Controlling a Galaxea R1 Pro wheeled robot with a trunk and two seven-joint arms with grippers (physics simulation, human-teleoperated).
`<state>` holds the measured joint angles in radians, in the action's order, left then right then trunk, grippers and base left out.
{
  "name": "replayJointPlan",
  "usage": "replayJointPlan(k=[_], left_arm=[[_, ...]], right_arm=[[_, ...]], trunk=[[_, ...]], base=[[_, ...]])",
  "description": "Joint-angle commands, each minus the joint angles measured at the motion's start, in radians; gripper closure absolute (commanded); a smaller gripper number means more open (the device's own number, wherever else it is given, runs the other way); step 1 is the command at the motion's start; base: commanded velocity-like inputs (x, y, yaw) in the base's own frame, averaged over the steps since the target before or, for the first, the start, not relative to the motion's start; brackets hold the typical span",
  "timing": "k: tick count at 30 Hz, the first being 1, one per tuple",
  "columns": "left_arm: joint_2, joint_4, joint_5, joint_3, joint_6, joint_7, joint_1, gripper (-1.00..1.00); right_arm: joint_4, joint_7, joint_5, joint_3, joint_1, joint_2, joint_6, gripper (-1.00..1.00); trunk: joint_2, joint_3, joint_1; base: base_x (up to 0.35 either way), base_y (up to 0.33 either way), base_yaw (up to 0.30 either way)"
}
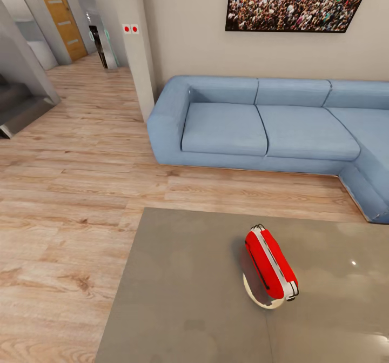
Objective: Turn on the radio receiver that's on the table in the living room.
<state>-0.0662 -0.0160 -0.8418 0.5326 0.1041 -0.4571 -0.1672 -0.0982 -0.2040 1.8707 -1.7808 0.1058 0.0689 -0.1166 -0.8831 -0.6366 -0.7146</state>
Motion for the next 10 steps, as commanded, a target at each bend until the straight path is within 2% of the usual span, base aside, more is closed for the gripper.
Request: replayJointPlan(k=[1,10], left_arm=[[0.0,0.0,0.0,0.0,0.0,0.0,0.0,1.0],[-0.001,0.0,0.002,0.003,0.0,0.0,0.0,1.0]], right_arm=[[0.0,0.0,0.0,-0.001,0.0,0.0,0.0,-1.0],[0.0,0.0,0.001,0.001,0.0,-0.001,0.0,-1.0]], trunk=[[0.0,0.0,0.0],[0.0,0.0,0.0]], base=[[0.0,0.0,0.0],[0.0,0.0,0.0]])
